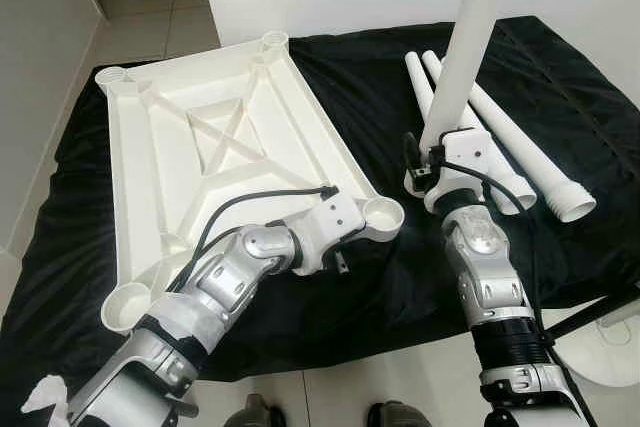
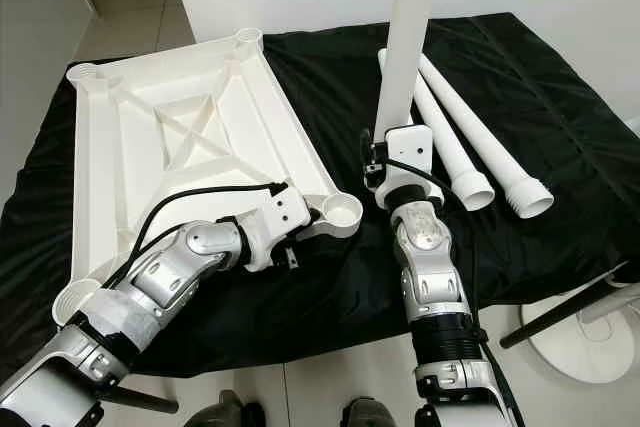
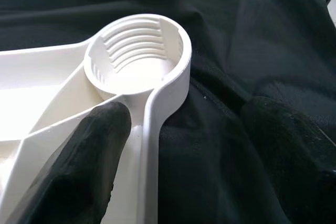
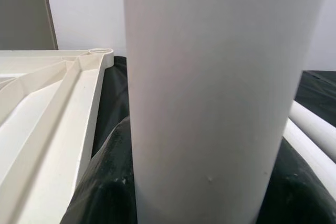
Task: Building children table
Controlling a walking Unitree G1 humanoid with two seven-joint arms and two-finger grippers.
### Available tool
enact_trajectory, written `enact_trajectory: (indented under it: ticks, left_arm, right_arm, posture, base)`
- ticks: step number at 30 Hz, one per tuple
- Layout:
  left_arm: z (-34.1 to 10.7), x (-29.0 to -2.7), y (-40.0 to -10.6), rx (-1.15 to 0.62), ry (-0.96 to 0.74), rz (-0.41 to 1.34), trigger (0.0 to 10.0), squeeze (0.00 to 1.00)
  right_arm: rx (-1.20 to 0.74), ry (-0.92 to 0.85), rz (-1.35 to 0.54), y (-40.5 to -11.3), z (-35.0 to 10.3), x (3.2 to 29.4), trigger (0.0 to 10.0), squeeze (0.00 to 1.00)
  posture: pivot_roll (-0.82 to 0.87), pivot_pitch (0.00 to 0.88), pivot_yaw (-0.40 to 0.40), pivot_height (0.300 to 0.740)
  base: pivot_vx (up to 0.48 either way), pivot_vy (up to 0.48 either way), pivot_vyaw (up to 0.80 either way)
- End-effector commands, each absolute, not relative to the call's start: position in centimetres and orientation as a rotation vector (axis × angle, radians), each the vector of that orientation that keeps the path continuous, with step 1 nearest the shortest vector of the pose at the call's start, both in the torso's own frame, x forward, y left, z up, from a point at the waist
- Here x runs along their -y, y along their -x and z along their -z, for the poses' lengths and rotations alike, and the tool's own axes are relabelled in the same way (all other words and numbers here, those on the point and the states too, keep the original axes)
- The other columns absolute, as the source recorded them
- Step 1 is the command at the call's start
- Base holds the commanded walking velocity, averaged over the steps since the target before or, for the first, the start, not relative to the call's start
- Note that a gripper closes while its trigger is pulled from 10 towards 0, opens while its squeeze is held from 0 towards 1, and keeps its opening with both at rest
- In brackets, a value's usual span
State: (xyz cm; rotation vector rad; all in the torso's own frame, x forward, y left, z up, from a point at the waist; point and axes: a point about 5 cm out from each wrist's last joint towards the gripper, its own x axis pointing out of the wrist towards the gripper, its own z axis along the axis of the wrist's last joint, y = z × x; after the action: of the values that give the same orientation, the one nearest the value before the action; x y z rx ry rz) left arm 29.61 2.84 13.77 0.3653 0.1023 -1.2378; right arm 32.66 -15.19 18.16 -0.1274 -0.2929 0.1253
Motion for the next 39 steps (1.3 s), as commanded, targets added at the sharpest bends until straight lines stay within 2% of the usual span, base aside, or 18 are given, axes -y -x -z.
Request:
enact_trajectory:
  ticks: [1,2,7,9,18,27,34,37,39]
  left_arm:
    - [-14.8,-3.3,-30.5,-0.041,-0.349,1.096,10.0,0.00]
    - [-15.8,-4.2,-30.7,-0.019,-0.298,1.067,10.0,0.00]
    - [-16.8,-5.7,-30.8,-0.001,-0.260,1.045,10.0,0.00]
    - [-17.3,-7.3,-30.7,0.010,-0.243,1.014,10.0,0.00]
    - [-17.0,-9.8,-30.7,0.012,-0.211,0.897,10.0,0.00]
    - [-17.0,-10.1,-27.9,0.060,-0.169,1.011,10.0,0.00]
    - [-16.4,-9.5,-26.9,0.051,-0.205,1.115,10.0,0.00]
    - [-16.3,-9.3,-26.6,0.044,-0.212,1.145,10.0,0.00]
    - [-16.3,-9.0,-26.1,0.024,-0.200,1.179,10.0,0.00]
  right_arm:
    - [0.322,0.115,-0.149,-32.4,-18.5,14.7,10.0,0.00]
    - [0.341,0.117,-0.172,-32.2,-18.7,14.2,10.0,0.00]
    - [0.358,0.117,-0.238,-31.9,-18.7,13.5,10.0,0.00]
    - [0.368,0.084,-0.278,-31.6,-18.6,13.1,10.0,0.00]
    - [0.383,0.040,-0.399,-30.7,-18.1,11.8,10.0,0.00]
    - [0.310,0.023,-0.412,-30.2,-15.8,12.5,10.0,0.00]
    - [0.266,0.015,-0.408,-30.3,-14.6,13.3,10.0,0.00]
    - [0.257,0.034,-0.420,-30.3,-14.4,13.3,10.0,0.00]
    - [0.241,0.109,-0.469,-30.0,-13.7,13.2,10.0,0.00]
  posture:
    - [-0.10,0.083,0.095,0.740]
    - [-0.09,0.080,0.094,0.740]
    - [-0.09,0.077,0.090,0.740]
    - [-0.08,0.075,0.082,0.740]
    - [-0.05,0.060,0.047,0.740]
    - [-0.04,0.055,0.029,0.740]
    - [-0.05,0.058,0.025,0.740]
    - [-0.05,0.066,0.028,0.740]
    - [-0.06,0.072,0.035,0.740]
  base:
    - [0.000,0.000,0.00]
    - [0.000,0.000,0.00]
    - [0.000,0.000,0.00]
    - [0.000,0.000,0.00]
    - [0.000,0.000,0.00]
    - [0.000,0.000,0.00]
    - [0.000,0.000,0.00]
    - [0.000,0.000,0.00]
    - [0.000,0.000,0.00]
